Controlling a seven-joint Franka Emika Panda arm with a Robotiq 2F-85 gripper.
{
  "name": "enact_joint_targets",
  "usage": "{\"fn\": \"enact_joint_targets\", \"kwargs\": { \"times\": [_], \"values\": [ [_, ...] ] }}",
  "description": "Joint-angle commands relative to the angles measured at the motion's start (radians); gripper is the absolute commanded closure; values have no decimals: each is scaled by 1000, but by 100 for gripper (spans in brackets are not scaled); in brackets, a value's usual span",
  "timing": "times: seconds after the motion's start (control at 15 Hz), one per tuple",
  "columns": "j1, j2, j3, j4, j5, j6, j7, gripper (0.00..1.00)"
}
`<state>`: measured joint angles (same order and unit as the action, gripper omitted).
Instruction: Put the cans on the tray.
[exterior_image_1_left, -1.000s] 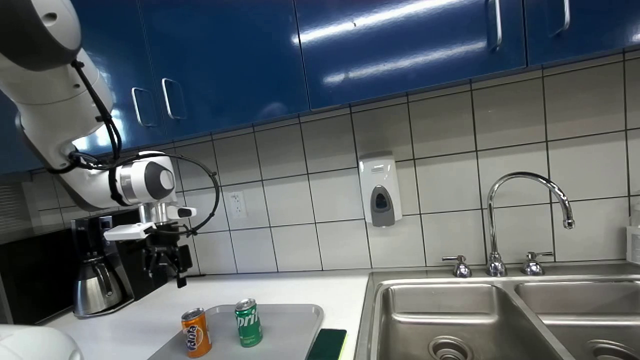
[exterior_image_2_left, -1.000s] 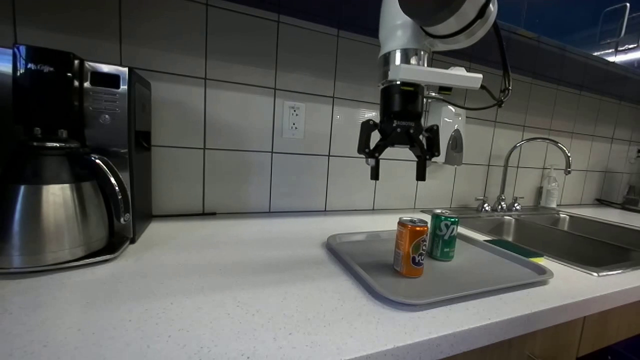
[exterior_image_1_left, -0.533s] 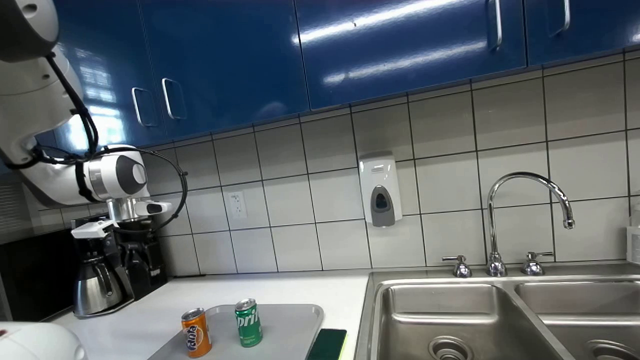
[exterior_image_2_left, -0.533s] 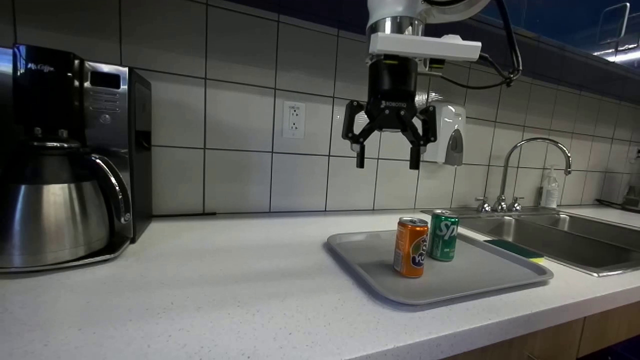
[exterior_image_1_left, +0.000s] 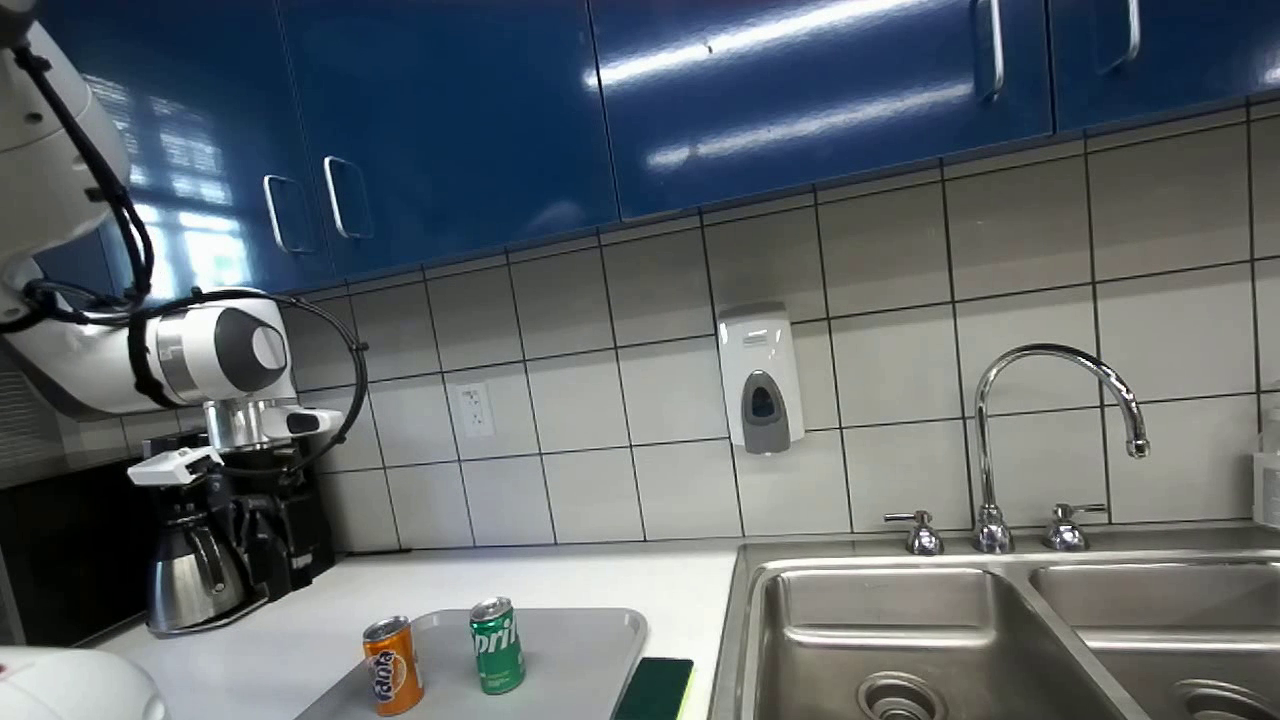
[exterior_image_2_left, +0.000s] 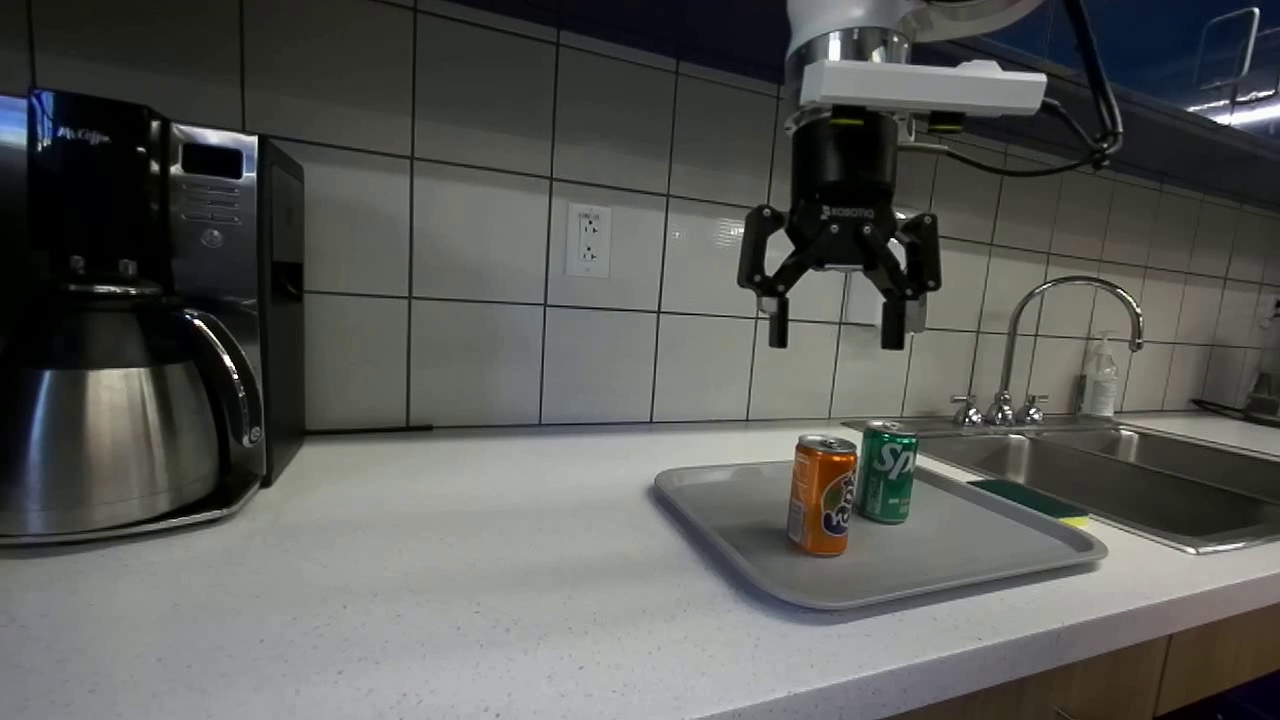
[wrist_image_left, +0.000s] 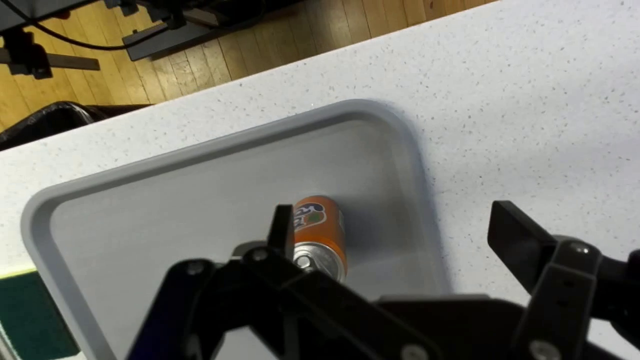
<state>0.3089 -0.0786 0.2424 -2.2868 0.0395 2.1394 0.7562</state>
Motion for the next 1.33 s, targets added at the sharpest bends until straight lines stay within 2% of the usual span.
{"fn": "enact_joint_targets", "kwargs": {
  "times": [0.0, 0.4, 0.47, 1.27],
  "values": [
    [-39, -121, -11, -123, 68, 3, -101, 0],
    [-77, -174, -34, -164, 103, -10, -239, 0],
    [-81, -134, -14, -140, 83, -1, -193, 0],
    [-86, -142, -18, -145, 85, -2, -210, 0]
  ]
}}
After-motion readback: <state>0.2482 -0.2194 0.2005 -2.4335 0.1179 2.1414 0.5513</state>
